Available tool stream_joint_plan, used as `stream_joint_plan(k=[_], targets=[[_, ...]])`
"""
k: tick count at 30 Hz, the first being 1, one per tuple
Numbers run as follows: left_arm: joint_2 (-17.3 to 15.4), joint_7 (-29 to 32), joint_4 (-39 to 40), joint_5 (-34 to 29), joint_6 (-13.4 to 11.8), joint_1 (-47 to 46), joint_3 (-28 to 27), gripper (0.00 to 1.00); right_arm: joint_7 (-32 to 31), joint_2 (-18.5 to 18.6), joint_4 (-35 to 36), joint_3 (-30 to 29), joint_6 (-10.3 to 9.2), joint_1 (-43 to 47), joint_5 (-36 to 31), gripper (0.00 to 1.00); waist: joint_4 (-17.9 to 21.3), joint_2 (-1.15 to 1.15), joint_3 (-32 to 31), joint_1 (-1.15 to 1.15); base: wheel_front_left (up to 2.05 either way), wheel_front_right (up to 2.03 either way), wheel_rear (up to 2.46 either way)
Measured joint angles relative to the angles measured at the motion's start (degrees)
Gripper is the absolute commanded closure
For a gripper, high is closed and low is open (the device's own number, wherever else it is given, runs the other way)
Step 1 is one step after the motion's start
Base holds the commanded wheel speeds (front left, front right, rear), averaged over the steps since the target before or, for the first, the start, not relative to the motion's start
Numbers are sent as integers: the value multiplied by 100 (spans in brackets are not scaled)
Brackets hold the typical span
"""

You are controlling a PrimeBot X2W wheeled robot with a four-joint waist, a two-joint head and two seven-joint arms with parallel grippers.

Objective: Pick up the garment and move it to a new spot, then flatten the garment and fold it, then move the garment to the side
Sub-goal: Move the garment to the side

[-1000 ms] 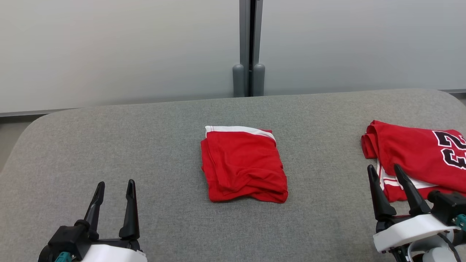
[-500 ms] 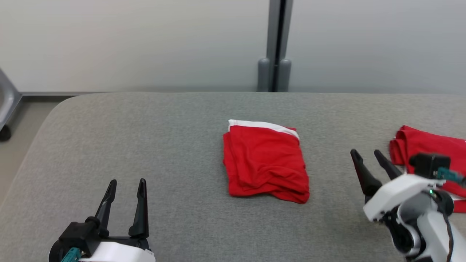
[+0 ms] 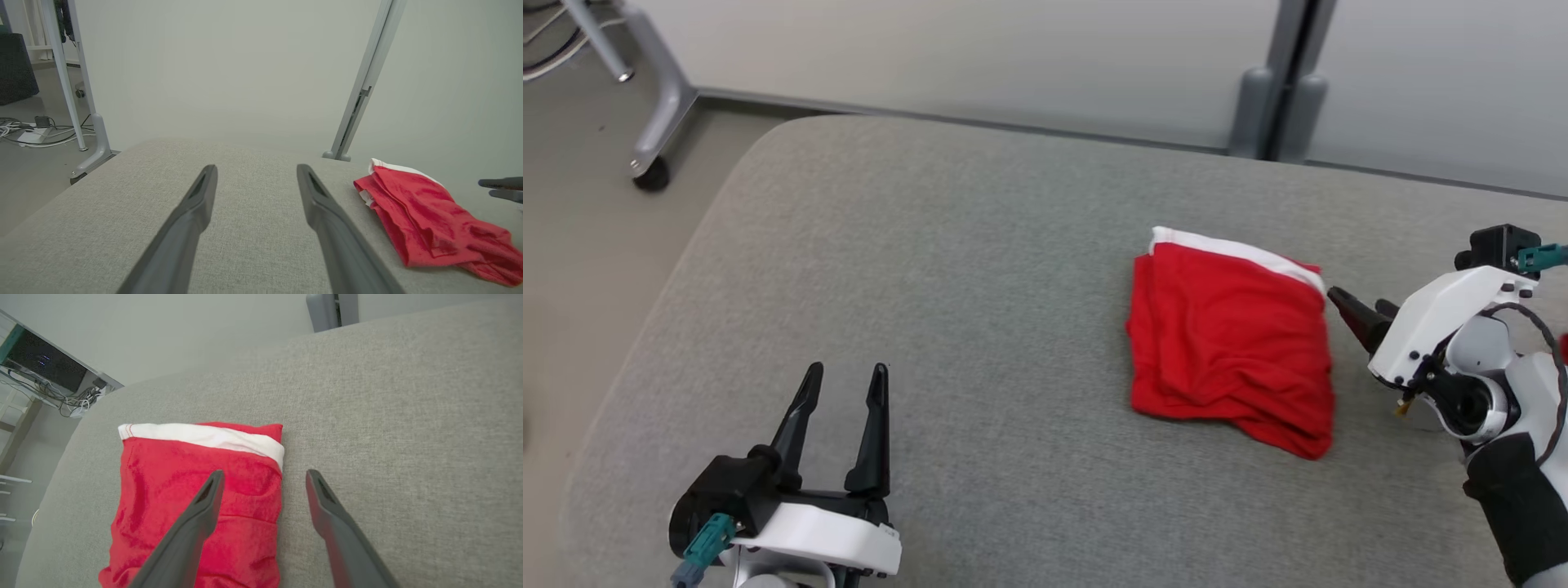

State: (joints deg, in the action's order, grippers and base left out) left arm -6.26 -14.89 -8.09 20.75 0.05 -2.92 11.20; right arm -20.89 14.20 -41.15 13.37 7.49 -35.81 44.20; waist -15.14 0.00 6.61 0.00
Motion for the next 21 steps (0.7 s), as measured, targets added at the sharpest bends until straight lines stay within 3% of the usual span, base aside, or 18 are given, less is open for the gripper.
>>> stream_joint_plan(k=[6, 11, 12, 14, 21], targets=[[97, -3, -136, 0, 38, -108, 33, 0, -789, -197, -946, 3, 0, -236, 302, 0, -399, 0, 228, 0, 0, 0, 0], [143, -9, -169, 0, 47, -110, 12, 0, -838, -201, -1024, 124, 0, -259, 407, 0, -438, 0, 204, 0, 0, 0, 0], [148, -9, -171, -2, 51, -110, 7, 0, -783, -211, -1003, 171, 0, -254, 424, 37, -427, 0, 189, 0, 0, 0, 0], [153, -9, -172, -12, 69, -110, -8, 0, -635, -223, -950, 234, 0, -241, 439, 100, -387, 0, 156, 0, 0, 0, 0], [145, -9, -164, -110, 202, -102, 5, 0, -176, -207, -702, 572, 0, -188, 573, 100, -73, 0, -13, 0, 0, 0, 0]])
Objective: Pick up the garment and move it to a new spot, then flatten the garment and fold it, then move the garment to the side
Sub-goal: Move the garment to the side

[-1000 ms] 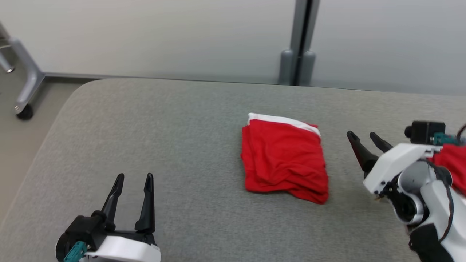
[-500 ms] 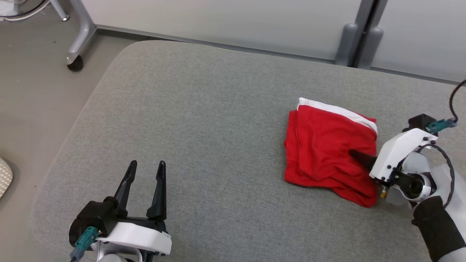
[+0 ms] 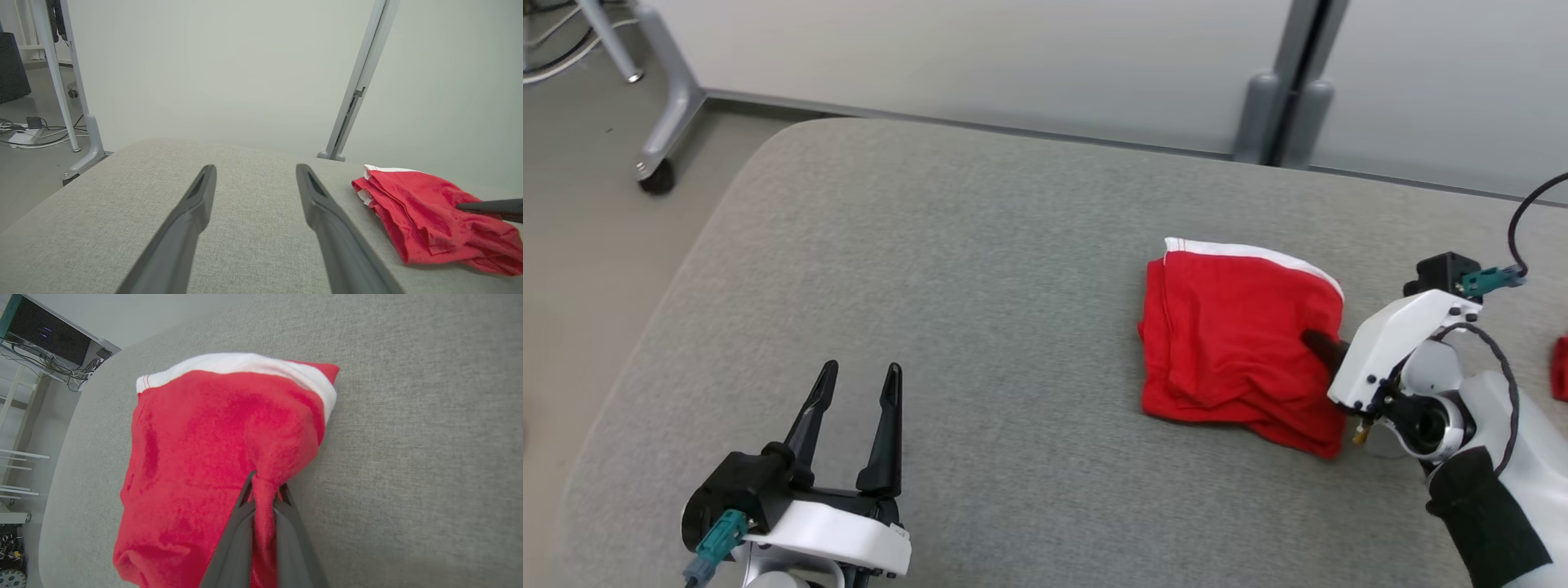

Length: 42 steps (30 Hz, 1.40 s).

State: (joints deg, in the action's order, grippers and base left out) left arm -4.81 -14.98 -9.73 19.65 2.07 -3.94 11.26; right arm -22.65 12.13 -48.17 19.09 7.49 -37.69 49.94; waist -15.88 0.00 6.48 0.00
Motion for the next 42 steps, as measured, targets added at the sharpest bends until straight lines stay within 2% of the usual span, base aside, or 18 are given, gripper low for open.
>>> stream_joint_plan(k=[8, 17, 22, 29, 34, 38, 42], targets=[[-25, -1, 20, -66, 122, 14, 131, 0, 167, 83, 469, 488, 0, 257, 164, 100, 702, 0, -182, 0, 0, 0, 0], [7, 18, -43, -108, 223, -63, 460, 0, 269, 450, 987, 882, 0, 339, 457, 100, 1891, 0, -267, 0, 0, 0, 0], [4, 125, -21, -200, 263, -278, 646, 0, 311, 814, 1221, 1218, 0, 127, 505, 100, 2411, 0, -128, 0, 0, 0, 0], [-88, 333, 60, -305, 294, -598, 805, 0, 501, 1515, 1577, 1947, 0, -710, 672, 100, 2610, 0, 448, 0, 0, 0, 0], [-138, 423, 123, -350, 313, -747, 890, 0, 508, 2209, 1612, 2586, 0, -1276, 694, 100, 2583, 0, 799, 0, 0, 0, 0], [-179, 475, 177, -369, 313, -816, 903, 0, 525, 2653, 1436, 3071, 1, -1751, 504, 100, 2524, 0, 996, 0, 0, 0, 0], [-199, 495, 219, -387, 305, -865, 932, 0, 682, 2852, 844, 3512, 1, -2115, 43, 100, 2455, 0, 1146, 0, 0, 0, 0]])
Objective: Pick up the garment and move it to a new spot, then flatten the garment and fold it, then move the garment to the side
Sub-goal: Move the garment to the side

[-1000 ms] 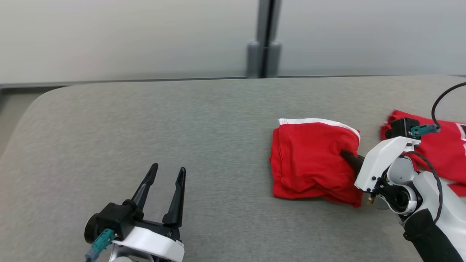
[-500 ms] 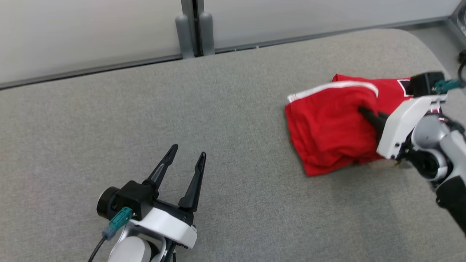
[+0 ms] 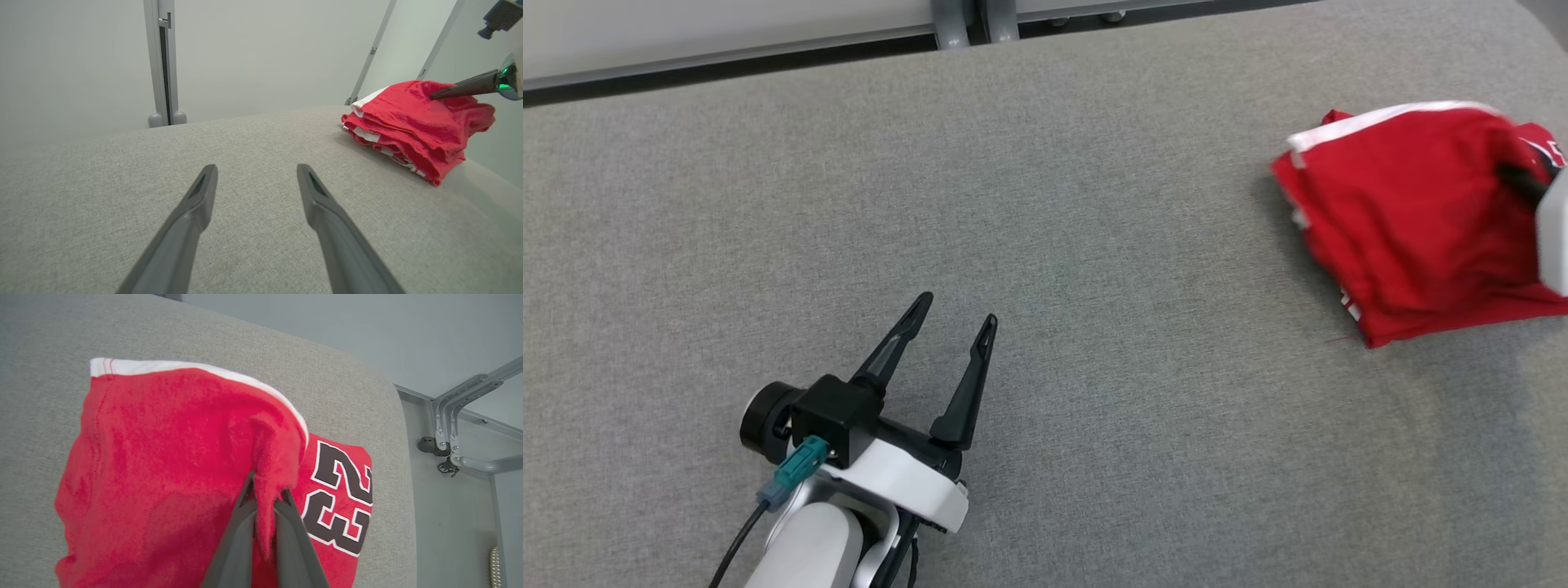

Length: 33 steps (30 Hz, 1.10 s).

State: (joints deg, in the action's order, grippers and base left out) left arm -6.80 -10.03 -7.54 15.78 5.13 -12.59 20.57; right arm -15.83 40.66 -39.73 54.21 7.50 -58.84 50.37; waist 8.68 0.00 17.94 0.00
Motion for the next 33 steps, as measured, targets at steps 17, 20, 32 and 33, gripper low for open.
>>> stream_joint_plan(k=[17, 20, 32, 33], targets=[[-25, -147, -103, 145, -125, -40, -105, 0, 1069, -942, -2937, -263, 0, -435, -497, 0, -177, 0, -225, 0, 0, 0, 0], [-83, -214, -121, 207, -189, 76, -230, 0, 1526, -1003, -2961, -419, 0, -447, -441, 0, -193, 0, -438, 0, 0, 0, 0], [-431, -335, 342, 595, -656, 796, -1068, 0, 2981, -1136, -1725, -1032, 0, 572, 154, 0, -399, 0, -1531, 0, 0, 0, 0], [-458, -335, 381, 603, -673, 886, -1104, 0, 3016, -1158, -1541, -1104, 0, 737, 190, 0, -422, 0, -1618, 0, 0, 0, 0]])
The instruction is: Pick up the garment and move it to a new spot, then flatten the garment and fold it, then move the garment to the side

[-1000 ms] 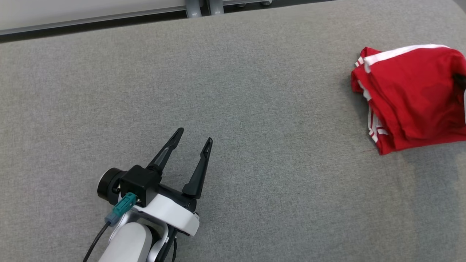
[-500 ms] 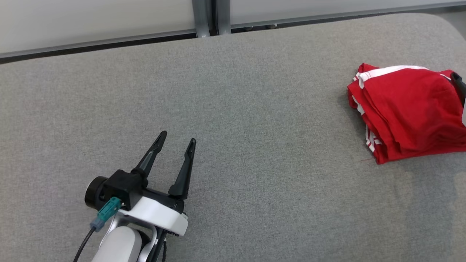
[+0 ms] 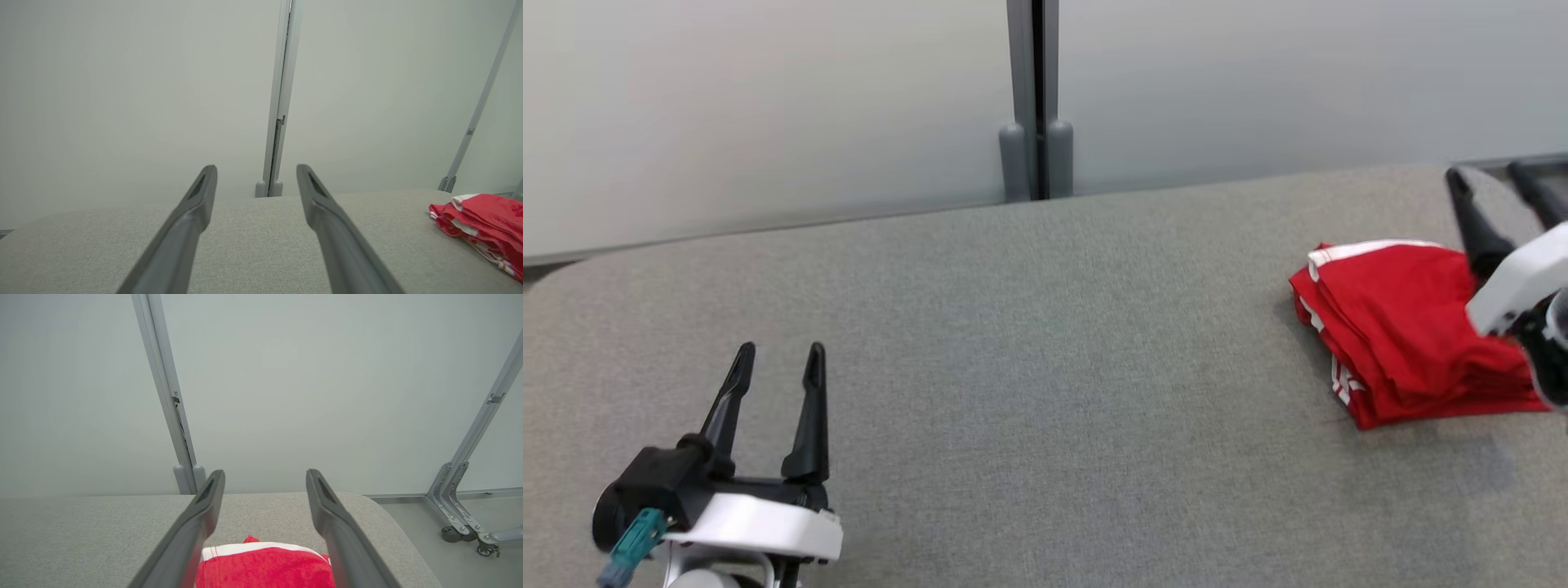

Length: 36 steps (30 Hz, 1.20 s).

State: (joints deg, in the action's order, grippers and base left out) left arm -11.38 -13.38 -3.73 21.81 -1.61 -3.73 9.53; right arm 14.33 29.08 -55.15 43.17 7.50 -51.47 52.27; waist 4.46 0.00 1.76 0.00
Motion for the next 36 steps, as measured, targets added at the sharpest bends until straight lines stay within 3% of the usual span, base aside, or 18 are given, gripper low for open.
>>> stream_joint_plan(k=[7, 12, 18, 22, 36], targets=[[-3, -19, 177, 141, -202, 453, -180, 0, 67, -15, 1691, -1250, 0, 1524, -521, 0, -235, 0, -365, 0, 0, 0, 0], [25, -74, 29, 147, -201, 568, -183, 0, 66, -463, 2759, -2253, -1, 2997, -1209, 0, -340, 0, -435, 0, 0, 0, 0], [171, -137, -303, 71, -174, 602, -153, 0, 66, -975, 3588, -2884, -1, 4181, -1875, 0, -380, 0, -485, 0, 0, 0, 0], [302, -154, -471, -58, -156, 621, -165, 0, 63, -1252, 3905, -3140, -1, 4540, -2143, 0, -365, 0, -487, 0, 0, 0, 0], [452, -162, -494, -316, -15, 619, -378, 0, -318, -1569, 4526, -3534, -1, 4766, -2686, 0, -357, 0, -497, 0, 0, 0, 0]])
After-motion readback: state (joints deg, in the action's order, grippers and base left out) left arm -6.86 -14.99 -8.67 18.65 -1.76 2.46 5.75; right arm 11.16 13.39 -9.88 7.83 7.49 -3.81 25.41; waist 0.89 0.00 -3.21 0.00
